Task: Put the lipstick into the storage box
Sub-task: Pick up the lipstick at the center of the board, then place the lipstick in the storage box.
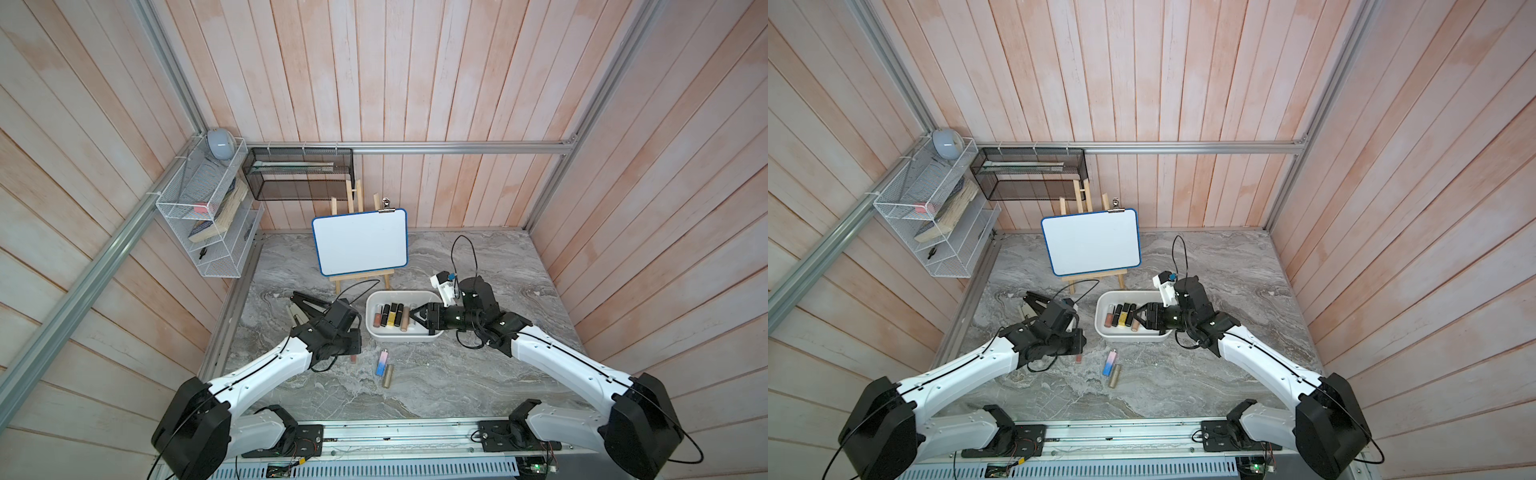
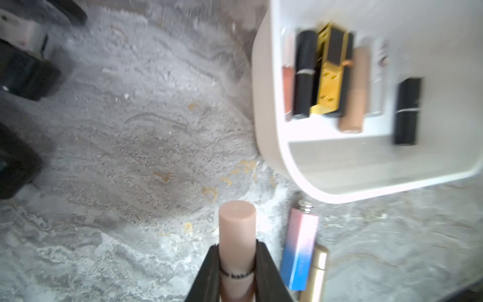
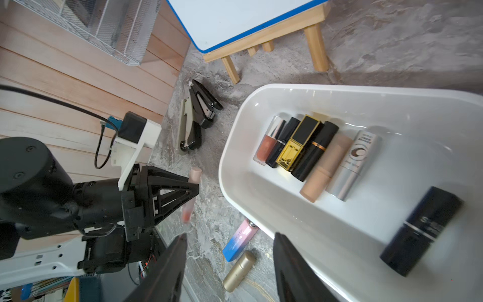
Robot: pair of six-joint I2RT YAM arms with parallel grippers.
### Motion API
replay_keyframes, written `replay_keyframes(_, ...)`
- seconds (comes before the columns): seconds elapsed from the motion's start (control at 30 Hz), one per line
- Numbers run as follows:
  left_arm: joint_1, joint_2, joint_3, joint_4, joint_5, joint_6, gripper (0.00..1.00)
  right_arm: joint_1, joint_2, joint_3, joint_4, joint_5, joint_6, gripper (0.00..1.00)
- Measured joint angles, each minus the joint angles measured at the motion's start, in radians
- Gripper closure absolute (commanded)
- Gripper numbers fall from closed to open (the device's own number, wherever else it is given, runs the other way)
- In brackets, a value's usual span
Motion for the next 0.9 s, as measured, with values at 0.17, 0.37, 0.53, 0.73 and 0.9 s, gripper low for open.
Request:
replay_keyframes(0.17, 0.027, -0.154, 0.011, 0.053, 0.097, 0.006, 0.82, 0.017, -0.003, -0.036, 0.117, -0.129, 0.036, 0.43)
replay_keyframes(0.37, 0.027, -0.253, 0.013, 0.21, 0.243, -0.035, 0.82, 0.138, -0.002, -0.036, 0.221, -0.213, 0.045, 0.43)
replay_keyframes(0.53, 0.029, -0.281, 0.013, 0.307, 0.313, -0.079, 0.82, 0.182, -0.002, -0.022, 0.27, -0.231, 0.044, 0.43)
replay_keyframes(0.73, 0.03, -0.282, 0.005, 0.376, 0.361, -0.119, 0.82, 0.198, -0.002, -0.021, 0.307, -0.237, 0.048, 0.44)
replay_keyframes(0.9, 0.031, -0.28, -0.022, 0.446, 0.404, -0.157, 0.82, 0.209, 0.008, 0.002, 0.315, -0.24, 0.048, 0.46)
